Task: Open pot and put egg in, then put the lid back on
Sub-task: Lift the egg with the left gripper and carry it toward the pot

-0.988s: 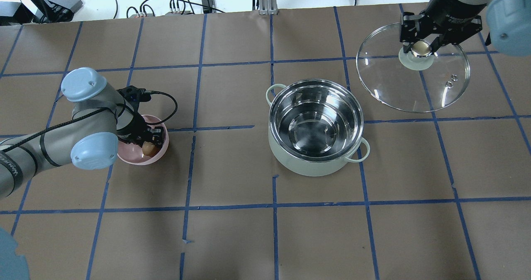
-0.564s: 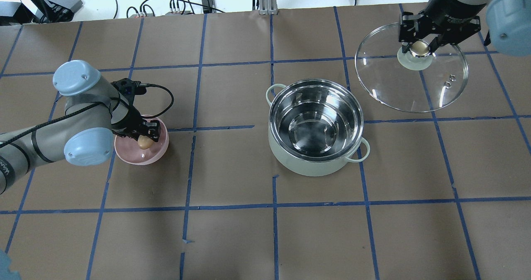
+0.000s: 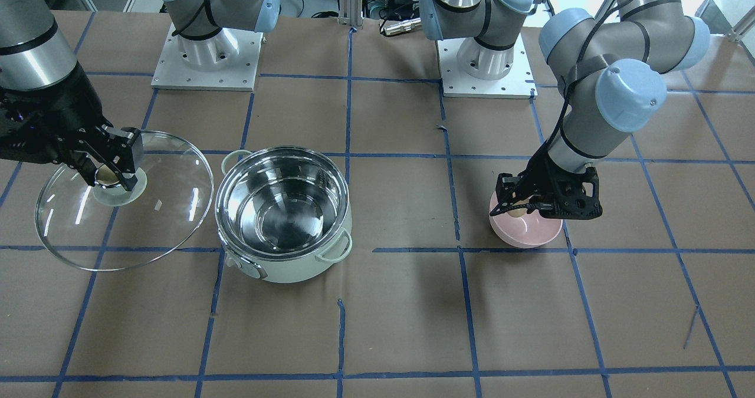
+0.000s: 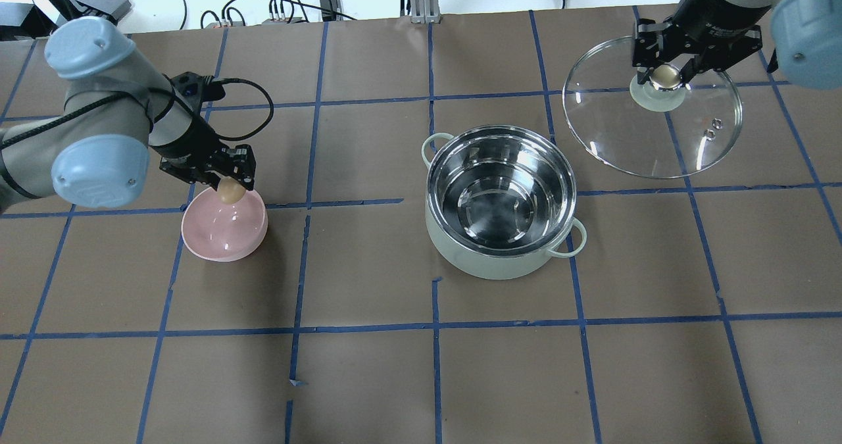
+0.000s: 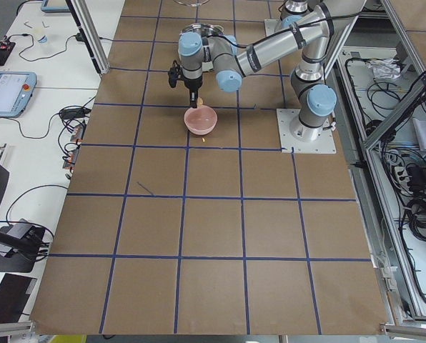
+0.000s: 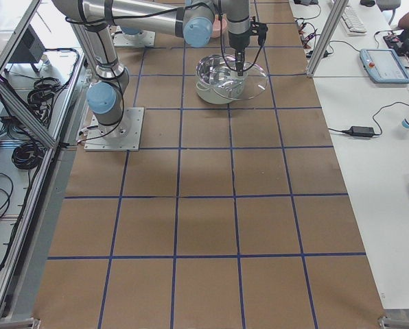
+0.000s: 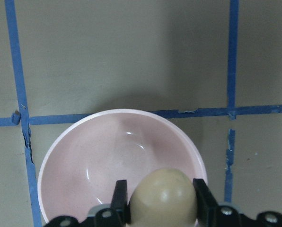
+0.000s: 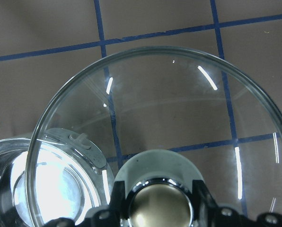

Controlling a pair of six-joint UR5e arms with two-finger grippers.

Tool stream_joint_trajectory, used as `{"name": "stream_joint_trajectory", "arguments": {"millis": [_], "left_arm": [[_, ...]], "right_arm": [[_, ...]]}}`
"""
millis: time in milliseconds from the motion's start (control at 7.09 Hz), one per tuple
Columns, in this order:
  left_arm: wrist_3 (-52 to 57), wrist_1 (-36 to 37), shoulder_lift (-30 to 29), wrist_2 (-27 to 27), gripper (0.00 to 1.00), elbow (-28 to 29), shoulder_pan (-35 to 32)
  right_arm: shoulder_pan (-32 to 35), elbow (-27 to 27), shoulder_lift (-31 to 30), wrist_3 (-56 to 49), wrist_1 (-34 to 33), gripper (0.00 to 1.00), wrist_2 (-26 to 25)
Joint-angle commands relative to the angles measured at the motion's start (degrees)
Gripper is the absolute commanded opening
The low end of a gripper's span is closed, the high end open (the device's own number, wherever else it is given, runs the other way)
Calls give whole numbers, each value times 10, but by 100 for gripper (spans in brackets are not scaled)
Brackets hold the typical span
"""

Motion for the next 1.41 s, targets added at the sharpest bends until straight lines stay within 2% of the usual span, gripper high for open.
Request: {"name": "stream_joint_trajectory", "arguments": {"millis": [0,282,564,706,988,1270], "left_arm": [[-123,-35,-9,-21,17,61,-78],[-266,-24,-29,-21,17,111,-179],[-357,42,-73,-21,17,125,-233],[-392,85,-98,-18,17,127,-264],[-465,103,-117,-17,17,131,-300],[-509,163,-148,-15,17,131,-331]], "right_arm": [[0,0,0,0,-1,39,0],[-1,0,0,-1,1,37,-9],[-6,1,-8,-6,27,33,-40],[-22,1,-8,-8,31,33,-40],[-34,3,-11,-29,33,32,-42],[-34,6,-12,-30,31,32,-41]]}}
